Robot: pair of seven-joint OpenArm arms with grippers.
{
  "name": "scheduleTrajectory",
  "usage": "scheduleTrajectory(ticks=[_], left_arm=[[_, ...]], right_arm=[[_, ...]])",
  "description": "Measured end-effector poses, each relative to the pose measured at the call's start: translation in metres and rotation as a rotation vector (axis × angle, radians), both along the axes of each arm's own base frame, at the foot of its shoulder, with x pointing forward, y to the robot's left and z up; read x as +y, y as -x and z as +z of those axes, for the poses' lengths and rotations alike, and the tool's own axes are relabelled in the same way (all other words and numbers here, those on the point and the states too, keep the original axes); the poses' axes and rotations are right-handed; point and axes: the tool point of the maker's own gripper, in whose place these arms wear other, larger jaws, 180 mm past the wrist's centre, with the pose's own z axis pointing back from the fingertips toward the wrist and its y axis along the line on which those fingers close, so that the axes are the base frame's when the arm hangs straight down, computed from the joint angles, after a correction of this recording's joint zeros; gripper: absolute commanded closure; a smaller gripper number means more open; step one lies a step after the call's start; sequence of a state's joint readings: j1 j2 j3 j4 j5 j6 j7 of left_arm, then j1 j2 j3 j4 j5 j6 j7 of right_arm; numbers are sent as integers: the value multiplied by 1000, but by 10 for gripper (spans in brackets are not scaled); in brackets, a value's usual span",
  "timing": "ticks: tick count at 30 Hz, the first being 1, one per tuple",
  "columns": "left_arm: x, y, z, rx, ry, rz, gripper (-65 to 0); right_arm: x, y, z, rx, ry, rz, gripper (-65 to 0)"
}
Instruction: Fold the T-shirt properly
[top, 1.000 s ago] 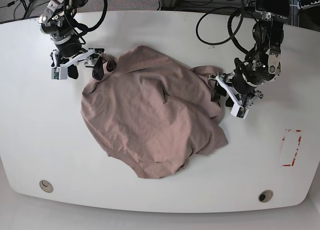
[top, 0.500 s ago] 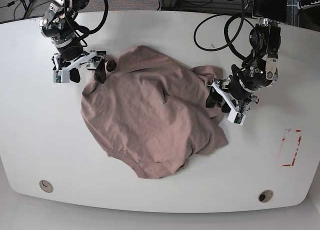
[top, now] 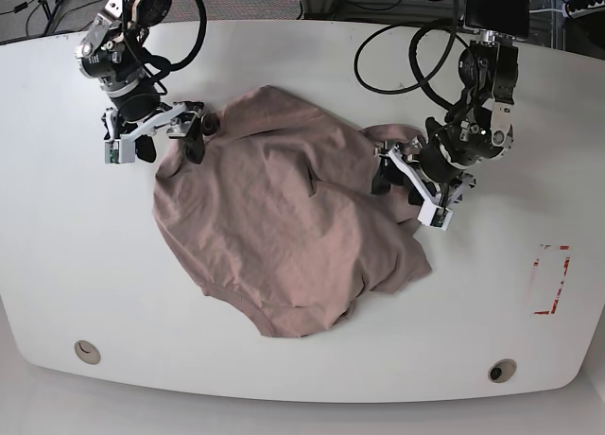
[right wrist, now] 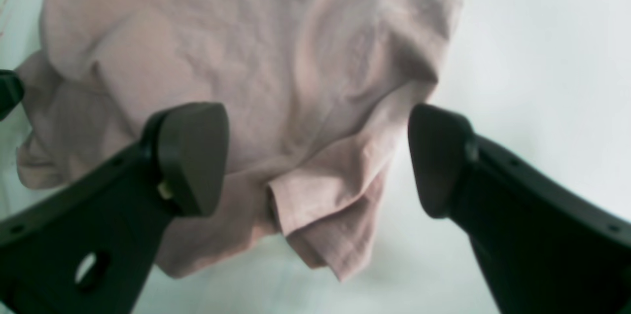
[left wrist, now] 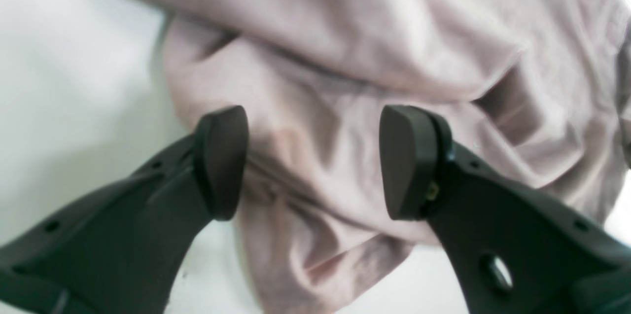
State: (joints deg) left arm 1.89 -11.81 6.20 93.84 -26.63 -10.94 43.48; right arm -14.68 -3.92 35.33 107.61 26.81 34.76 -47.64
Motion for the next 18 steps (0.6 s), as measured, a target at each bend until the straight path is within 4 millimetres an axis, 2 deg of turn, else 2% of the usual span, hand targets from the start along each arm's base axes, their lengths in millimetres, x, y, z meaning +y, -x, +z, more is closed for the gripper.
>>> scheduleTrajectory(ticks=[5, 11, 18], left_arm=[[-2, 3, -8, 26, 1, 1, -382], [-8, 4, -16, 49, 8, -8, -370], [-8, -3, -12, 34, 11, -3, -359]], right_arm=[[-1, 7, -11, 33, -13, -6, -516], [0, 7, -12, 36, -16, -4, -520], [5, 5, -11, 31, -24, 5, -522]])
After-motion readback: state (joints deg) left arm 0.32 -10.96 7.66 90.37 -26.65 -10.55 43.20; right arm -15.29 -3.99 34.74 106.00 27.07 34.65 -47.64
